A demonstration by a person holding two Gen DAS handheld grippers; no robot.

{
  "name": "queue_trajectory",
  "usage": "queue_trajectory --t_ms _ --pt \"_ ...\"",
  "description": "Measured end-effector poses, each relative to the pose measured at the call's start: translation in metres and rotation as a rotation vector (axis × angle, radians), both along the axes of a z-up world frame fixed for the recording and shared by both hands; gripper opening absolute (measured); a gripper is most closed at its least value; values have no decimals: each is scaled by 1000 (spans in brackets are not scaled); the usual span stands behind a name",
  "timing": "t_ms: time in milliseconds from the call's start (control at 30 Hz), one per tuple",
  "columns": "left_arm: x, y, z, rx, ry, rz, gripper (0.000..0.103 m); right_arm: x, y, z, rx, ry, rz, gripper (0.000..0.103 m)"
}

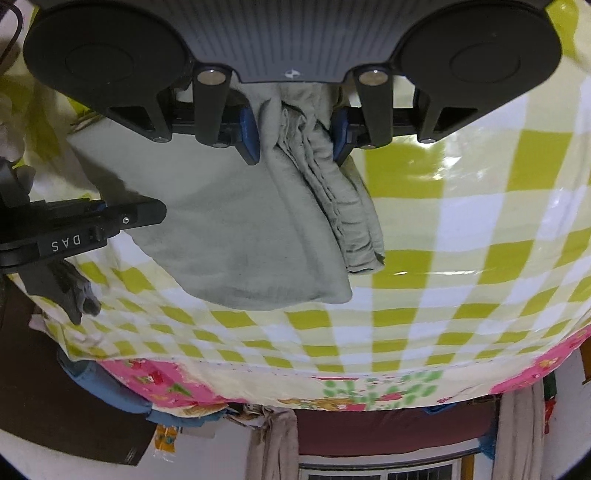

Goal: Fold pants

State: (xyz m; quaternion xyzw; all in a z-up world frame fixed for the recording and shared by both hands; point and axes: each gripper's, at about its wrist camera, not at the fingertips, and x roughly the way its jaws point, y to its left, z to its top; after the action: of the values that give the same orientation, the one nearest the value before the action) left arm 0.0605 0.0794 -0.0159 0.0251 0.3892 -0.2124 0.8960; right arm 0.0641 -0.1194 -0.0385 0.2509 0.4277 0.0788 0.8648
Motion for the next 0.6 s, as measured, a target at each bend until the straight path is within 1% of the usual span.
queue_trajectory --t_ms 133,200,233,300,433,500,600 --pt "2 -16 0 -4 11 -15 54 -6 -15 2 -6 -15 -58 20" --pt "0 -25 -2 21 0 -18 55 -11 -20 3 -28 -17 -73 22" --pt "-3 -27 -2 33 -10 -13 55 -13 -21 5 -34 -22 -76 24" --pt "-8 -26 0 41 -20 9 58 -22 -22 12 -60 -47 -87 24" --pt "-16 -15 7 27 -7 76 60 -43 -17 26 -160 -113 -115 24" --pt "-22 -12 12 24 -4 109 61 -53 -12 27 -163 -121 -116 24" --pt "-38 -16 18 64 -43 118 61 -67 -3 24 -162 -124 -102 24"
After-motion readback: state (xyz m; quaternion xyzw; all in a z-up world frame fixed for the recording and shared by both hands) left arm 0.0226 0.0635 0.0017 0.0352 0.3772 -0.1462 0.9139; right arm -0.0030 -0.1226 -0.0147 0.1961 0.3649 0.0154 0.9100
